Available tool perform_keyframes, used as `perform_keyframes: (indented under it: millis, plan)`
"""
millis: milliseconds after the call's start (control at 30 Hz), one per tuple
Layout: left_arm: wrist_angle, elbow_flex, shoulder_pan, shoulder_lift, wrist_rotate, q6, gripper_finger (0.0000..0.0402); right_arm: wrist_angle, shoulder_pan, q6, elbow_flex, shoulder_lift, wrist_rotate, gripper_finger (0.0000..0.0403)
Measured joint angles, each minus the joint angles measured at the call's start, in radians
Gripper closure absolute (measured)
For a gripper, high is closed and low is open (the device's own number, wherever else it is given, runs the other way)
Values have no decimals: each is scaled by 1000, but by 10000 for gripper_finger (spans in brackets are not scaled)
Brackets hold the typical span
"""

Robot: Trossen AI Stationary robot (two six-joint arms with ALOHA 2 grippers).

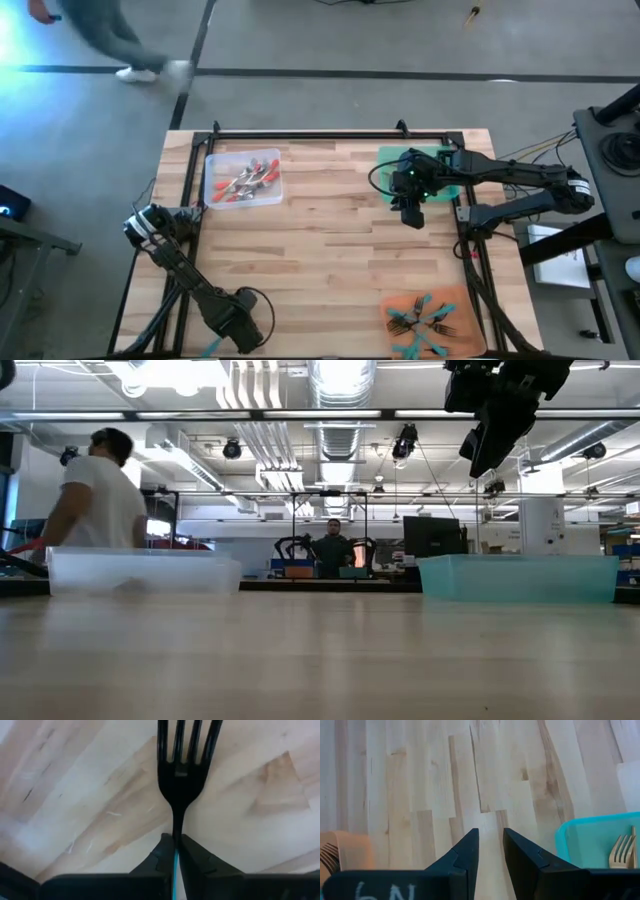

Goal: Sort silverware by color (type)
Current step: Put the blue fork into the orange bin

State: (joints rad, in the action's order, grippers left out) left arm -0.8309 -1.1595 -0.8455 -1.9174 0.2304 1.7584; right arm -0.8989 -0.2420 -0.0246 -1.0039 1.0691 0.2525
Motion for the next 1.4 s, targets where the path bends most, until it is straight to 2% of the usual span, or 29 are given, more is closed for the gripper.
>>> perform_keyframes:
  millis: [67,267,333,433,533,633,700,800,933,1167,1233,1400]
  plan:
    - [-14,-3,1,25,-61,50,399,0,0,-1,0,0,0,323]
    - [-113,-34,18,135,-482,181,401,0,0,-3,0,0,-1,324]
    - [-143,-47,19,171,-643,180,401,0,0,-3,0,0,-1,326]
    - [-178,-77,42,210,-949,147,401,0,0,-15,0,0,-1,328]
    - [-187,-109,59,234,-1238,35,401,24,0,-32,5,0,-1,325]
    - [-179,-145,90,230,-1501,-131,401,159,9,-28,47,-1,11,322]
    - [-172,-168,115,219,-1633,-229,401,279,22,-22,89,-1,29,321]
    - [-148,-183,142,194,-1779,-322,402,477,38,-22,163,-1,111,324]
    - [-155,-198,196,166,-1792,-340,402,813,61,55,279,-1,232,329]
    - [-88,-201,303,128,-1802,-290,401,1309,90,197,426,9,245,330]
    - [-58,-201,336,122,-1803,-290,401,1368,96,215,444,14,246,330]
    - [-13,-201,383,120,-1803,-288,401,1363,101,230,446,49,245,319]
